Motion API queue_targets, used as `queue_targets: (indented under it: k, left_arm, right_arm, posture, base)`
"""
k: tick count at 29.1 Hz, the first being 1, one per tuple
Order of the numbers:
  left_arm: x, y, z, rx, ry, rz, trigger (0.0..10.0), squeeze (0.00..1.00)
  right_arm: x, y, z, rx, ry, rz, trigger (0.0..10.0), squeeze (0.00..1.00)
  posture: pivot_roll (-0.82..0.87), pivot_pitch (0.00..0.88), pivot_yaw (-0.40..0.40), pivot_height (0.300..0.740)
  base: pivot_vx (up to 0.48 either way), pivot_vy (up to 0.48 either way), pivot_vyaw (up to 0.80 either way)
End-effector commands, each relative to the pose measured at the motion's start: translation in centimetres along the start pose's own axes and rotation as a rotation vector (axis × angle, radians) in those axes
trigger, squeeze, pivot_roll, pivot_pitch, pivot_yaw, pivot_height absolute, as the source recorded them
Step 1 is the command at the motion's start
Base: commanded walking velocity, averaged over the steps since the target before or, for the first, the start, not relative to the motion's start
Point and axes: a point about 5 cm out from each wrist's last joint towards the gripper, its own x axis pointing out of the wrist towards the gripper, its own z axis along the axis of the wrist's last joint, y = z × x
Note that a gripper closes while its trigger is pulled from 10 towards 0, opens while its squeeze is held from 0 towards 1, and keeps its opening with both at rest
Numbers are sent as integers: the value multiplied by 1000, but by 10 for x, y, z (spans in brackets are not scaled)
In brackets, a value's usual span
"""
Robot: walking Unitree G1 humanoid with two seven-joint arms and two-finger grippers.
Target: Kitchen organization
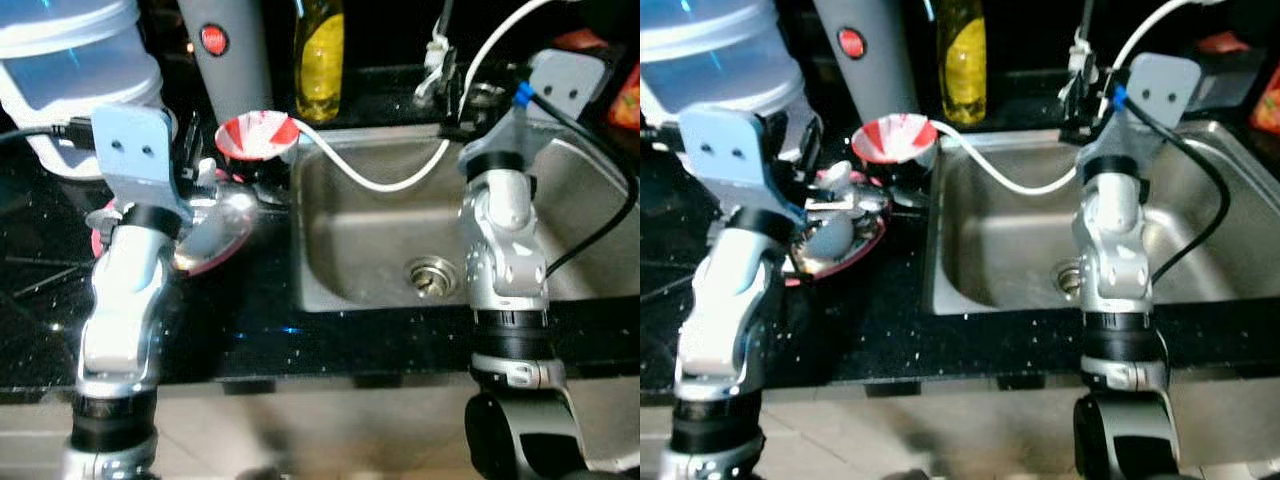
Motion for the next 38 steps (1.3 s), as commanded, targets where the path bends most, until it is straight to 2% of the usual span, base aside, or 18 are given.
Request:
queue_targets:
  k: [1, 4, 7, 12, 17, 21, 24, 25, 26, 27, 30, 33, 36, 38]
  left_arm:
    - [-4, -1, -3, 3, 22, 3, 10000, 0]
    - [-5, -2, -6, 5, 43, -2, 10000, 0]
    - [-12, -6, -22, 42, 157, 6, 10000, 0]
    - [-14, -9, -24, 41, 194, 18, 10000, 0]
    - [-14, -7, -24, 159, 268, -10, 10000, 0]
    - [-16, -4, -13, 293, 257, -97, 10000, 0]
    - [-17, -8, -7, 304, 248, -151, 10000, 0]
    - [-14, -16, -2, 277, 221, -183, 10000, 235]
    - [-14, -16, -2, 277, 221, -183, 10000, 235]
    - [-7, -33, 3, 196, 199, -231, 10000, 1000]
    - [-6, -44, -4, 192, 251, -262, 10000, 1000]
    - [-12, -42, -12, 191, 327, -255, 10000, 1000]
    - [-17, -40, -12, 187, 348, -257, 10000, 1000]
    - [-25, -38, -12, 229, 361, -267, 10000, 1000]
  right_arm:
    - [1, 4, 1, 3, 0, 16, 10000, 0]
    - [2, 4, 0, 2, 1, 22, 10000, 0]
    - [0, 7, -5, -1, 20, 40, 10000, 0]
    - [-1, 10, -9, -2, 36, 49, 10000, 0]
    - [1, 10, -11, -7, 48, 69, 10000, 0]
    - [3, 8, -11, -15, 46, 80, 10000, 0]
    - [4, 7, -11, -16, 46, 75, 10000, 0]
    - [4, 7, -12, -16, 47, 74, 10000, 0]
    - [4, 7, -12, -16, 47, 74, 10000, 0]
    - [4, 8, -13, -12, 52, 76, 10000, 0]
    - [4, 13, -12, -4, 45, 93, 10000, 0]
    - [4, 14, -11, 1, 39, 99, 10000, 0]
    - [3, 13, -12, 0, 45, 98, 10000, 0]
    - [2, 12, -14, -3, 50, 98, 10000, 0]
  posture:
    - [57, 0, 50, 740]
    - [59, 0, 47, 740]
    - [64, 0, 40, 740]
    - [79, 0, 32, 740]
    - [96, 0, 32, 740]
    - [104, 0, 34, 740]
    - [106, 0, 35, 740]
    - [114, 0, 30, 740]
    - [114, 0, 30, 740]
    - [119, 0, 26, 740]
    - [105, 0, 32, 740]
    - [102, 0, 33, 740]
    - [96, 0, 34, 740]
    - [96, 0, 32, 740]
  base:
    - [0, 0, 0]
    - [0, 0, 0]
    - [0, 0, 0]
    - [0, 0, 0]
    - [0, 0, 0]
    - [0, 0, 0]
    - [0, 0, 0]
    - [0, 0, 0]
    - [0, 0, 0]
    - [0, 0, 0]
    - [0, 0, 0]
    - [0, 0, 0]
    - [0, 0, 0]
    - [0, 0, 0]
